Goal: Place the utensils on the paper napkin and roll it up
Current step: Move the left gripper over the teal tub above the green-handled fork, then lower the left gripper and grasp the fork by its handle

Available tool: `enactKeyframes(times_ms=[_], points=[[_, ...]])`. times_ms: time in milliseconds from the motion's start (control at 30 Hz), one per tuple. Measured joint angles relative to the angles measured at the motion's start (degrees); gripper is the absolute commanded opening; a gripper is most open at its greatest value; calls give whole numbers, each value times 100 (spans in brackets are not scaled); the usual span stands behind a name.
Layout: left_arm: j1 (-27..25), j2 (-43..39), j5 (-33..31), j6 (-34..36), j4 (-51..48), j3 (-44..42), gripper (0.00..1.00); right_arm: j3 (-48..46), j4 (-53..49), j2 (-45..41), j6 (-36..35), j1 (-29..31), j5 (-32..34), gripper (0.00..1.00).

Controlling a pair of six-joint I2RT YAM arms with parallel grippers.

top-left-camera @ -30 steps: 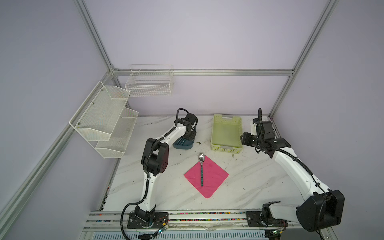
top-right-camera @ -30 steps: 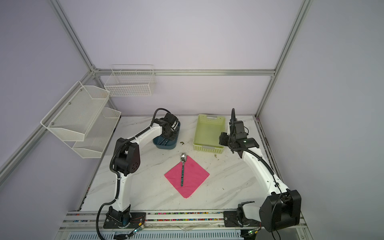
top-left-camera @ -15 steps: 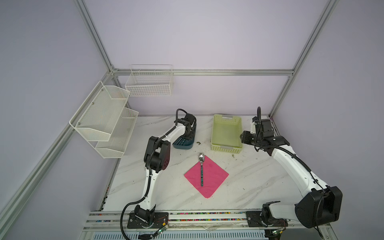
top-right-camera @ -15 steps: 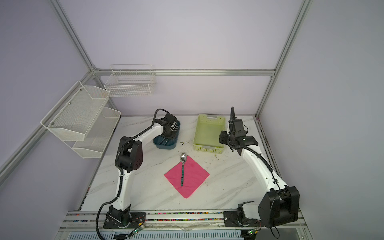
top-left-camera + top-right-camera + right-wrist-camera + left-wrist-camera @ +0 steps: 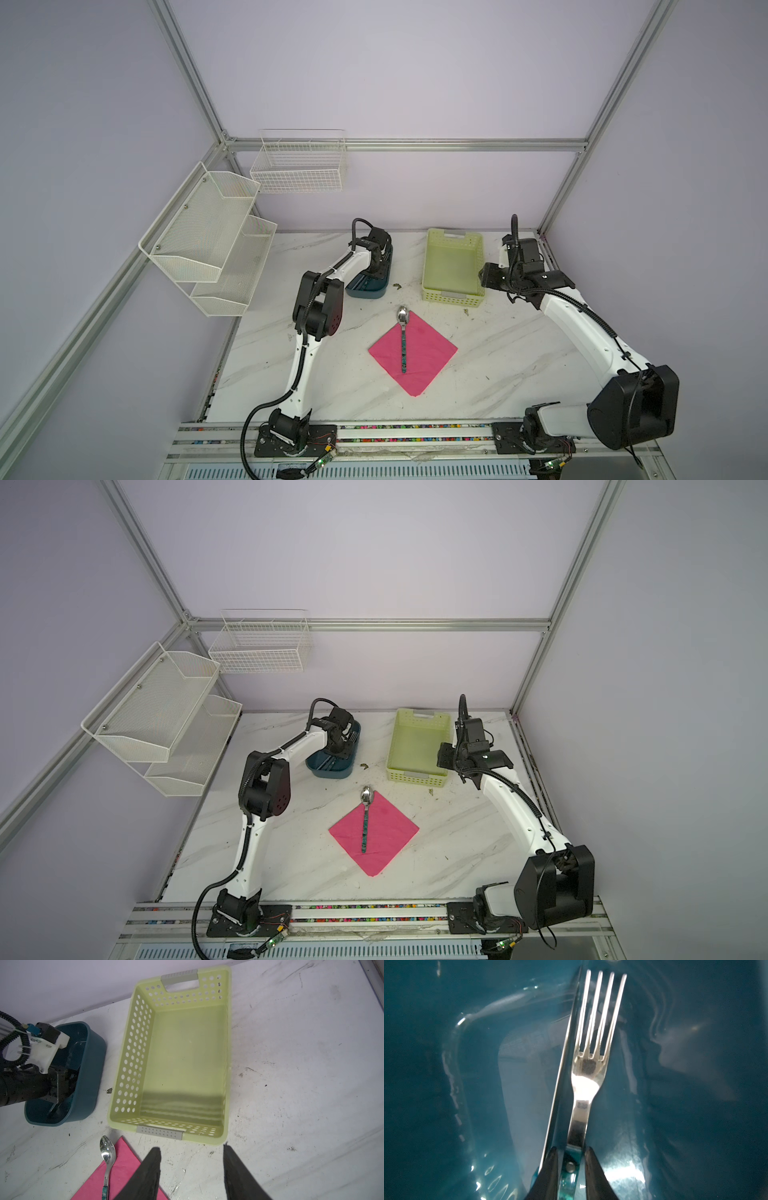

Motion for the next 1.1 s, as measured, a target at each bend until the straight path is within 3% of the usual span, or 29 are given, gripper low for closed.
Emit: enactKeyframes(times_ms=[700,967,1100], points=[[55,192,114,0,140,223,24,111,55,164,-17,0,0,51],[81,256,101,-9,203,306,30,111,59,164,-17,0,0,51],[81,256,85,-24,205,306,25,111,61,166,-17,0,0,51]])
